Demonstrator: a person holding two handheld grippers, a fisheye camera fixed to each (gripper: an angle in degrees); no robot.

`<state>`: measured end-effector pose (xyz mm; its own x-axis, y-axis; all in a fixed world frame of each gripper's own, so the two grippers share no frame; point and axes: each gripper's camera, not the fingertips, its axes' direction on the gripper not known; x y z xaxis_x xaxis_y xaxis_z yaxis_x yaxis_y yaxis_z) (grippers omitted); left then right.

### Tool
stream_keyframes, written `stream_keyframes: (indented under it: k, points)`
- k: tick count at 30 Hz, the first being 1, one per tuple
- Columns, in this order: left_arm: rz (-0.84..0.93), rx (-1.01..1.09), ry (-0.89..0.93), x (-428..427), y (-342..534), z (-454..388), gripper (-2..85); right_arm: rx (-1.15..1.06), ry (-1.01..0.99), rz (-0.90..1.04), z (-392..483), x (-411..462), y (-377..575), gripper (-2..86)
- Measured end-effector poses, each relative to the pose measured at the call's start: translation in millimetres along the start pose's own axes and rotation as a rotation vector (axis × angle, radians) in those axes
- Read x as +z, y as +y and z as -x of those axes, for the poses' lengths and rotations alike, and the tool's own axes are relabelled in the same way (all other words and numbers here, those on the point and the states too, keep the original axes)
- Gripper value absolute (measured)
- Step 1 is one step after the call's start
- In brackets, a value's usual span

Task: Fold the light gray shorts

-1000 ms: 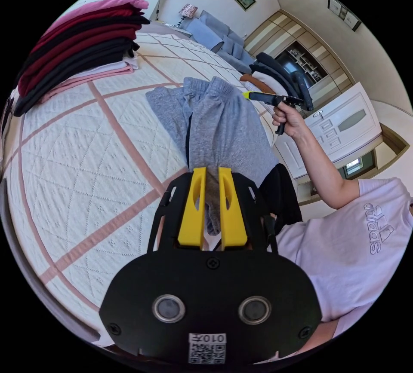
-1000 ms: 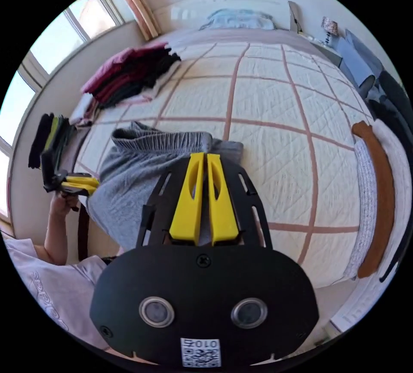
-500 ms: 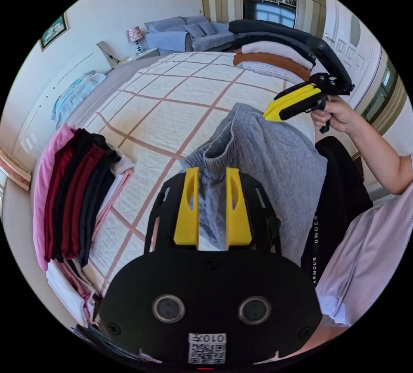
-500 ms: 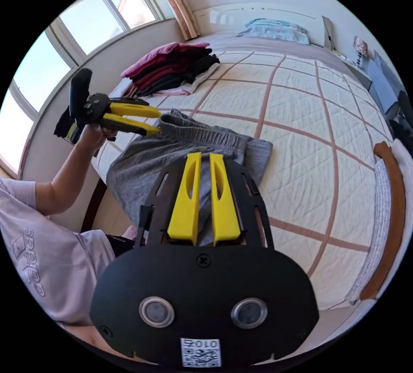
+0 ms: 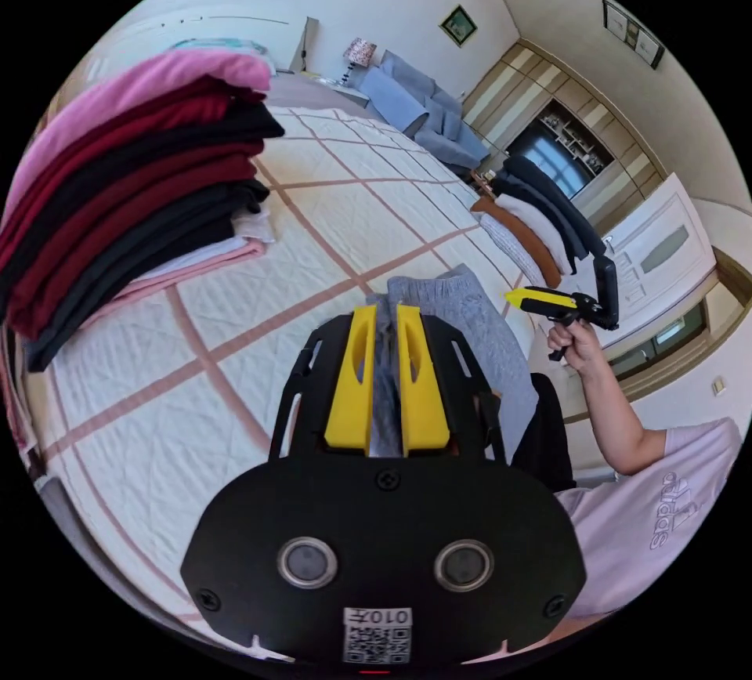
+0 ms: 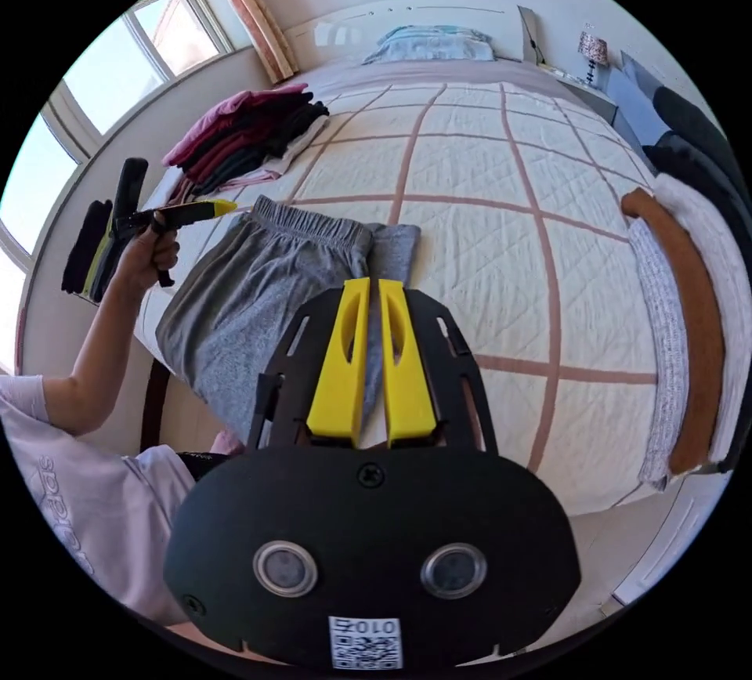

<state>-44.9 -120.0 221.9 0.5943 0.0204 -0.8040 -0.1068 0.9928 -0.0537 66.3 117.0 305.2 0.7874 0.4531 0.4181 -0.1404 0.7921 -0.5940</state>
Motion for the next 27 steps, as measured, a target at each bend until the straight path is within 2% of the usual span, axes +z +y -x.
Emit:
stream_keyframes:
  k: [3,5,7,10,15,20,22,27]
  points:
    - [0.056,0.074,-0.001,-26,52,-38,5.7,0.0,-0.063,0.022,5,-13,41,8.0]
    - [0.112,0.106,-0.034,-28,84,-62,6.0,0.02,-0.178,0.012,9,-14,75,9.4]
    - [0.187,0.101,-0.107,-19,117,-82,6.1,0.053,-0.211,0.003,11,-9,93,9.3]
    - [0.133,0.044,-0.028,-12,139,-88,5.6,0.073,-0.261,0.007,14,2,100,8.6]
    - [0.112,-0.012,0.021,3,151,-83,3.4,0.036,-0.19,0.058,23,11,87,6.0]
    - [0.109,-0.045,0.064,5,166,-79,1.6,0.08,-0.188,-0.013,8,-38,101,3.3]
    - [0.105,-0.07,0.098,9,172,-80,1.3,0.125,-0.234,0.024,-7,-30,105,3.2]
    - [0.094,-0.075,0.096,8,184,-94,1.8,0.11,-0.181,0.073,-12,-14,100,3.3]
